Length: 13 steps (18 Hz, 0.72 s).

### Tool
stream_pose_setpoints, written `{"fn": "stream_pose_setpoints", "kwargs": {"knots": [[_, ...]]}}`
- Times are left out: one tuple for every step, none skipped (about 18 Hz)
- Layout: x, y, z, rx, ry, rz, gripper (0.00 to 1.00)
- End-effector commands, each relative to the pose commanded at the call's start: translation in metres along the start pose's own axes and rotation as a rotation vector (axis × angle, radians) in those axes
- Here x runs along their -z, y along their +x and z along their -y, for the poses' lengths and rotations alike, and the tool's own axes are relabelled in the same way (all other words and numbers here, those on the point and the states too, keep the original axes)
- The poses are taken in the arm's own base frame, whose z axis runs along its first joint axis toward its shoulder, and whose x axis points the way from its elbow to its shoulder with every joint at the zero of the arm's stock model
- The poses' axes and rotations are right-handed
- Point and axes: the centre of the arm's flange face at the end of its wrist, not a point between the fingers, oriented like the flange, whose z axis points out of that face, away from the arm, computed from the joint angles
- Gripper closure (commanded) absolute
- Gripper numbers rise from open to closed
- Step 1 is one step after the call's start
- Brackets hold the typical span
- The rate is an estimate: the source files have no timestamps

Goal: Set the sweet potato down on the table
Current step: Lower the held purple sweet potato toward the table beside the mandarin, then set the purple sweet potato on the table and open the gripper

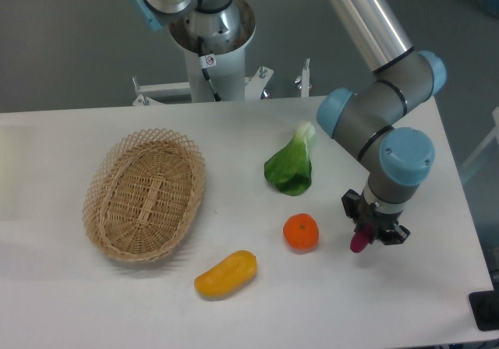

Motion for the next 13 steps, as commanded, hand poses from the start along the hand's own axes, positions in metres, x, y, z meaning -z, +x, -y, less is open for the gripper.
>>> {"fn": "stream_pose_setpoints", "kwargs": {"knots": [[-0.0012, 0.0008, -0.0001, 0.0, 0.0, -0.001, 0.81], [-0.0018, 0.0013, -0.0002, 0.0, 0.0, -0.003, 0.77], [-0.0023, 0.0016, -0.0003, 0.0, 0.0, -0.003, 0.74], [-0.0036, 0.0016, -0.0003, -0.002, 0.0, -0.002, 0.61], [-0.0041, 0.0019, -0.0003, -0.002, 0.0, -0.002, 0.59], [-0.0031, 0.0019, -0.0003, -0.002, 0.0, 0.0, 0.57], [-0.0035, 0.0022, -0.0004, -0.002, 0.0, 0.0, 0.51], [-0.0036, 0.0021, -0.0004, -0.002, 0.001, 0.005, 0.49], [-0.0038, 0.0021, -0.0004, -0.002, 0.001, 0.008, 0.44], [-0.003, 0.0014, -0.0002, -0.002, 0.002, 0.015, 0.37], [-0.0034, 0.0019, 0.0007, -0.002, 0.003, 0.017, 0.3], [-0.0017, 0.0015, 0.0008, -0.003, 0.003, 0.02, 0.27], [-0.0015, 0.001, -0.0002, -0.002, 0.003, 0.021, 0.24]]}}
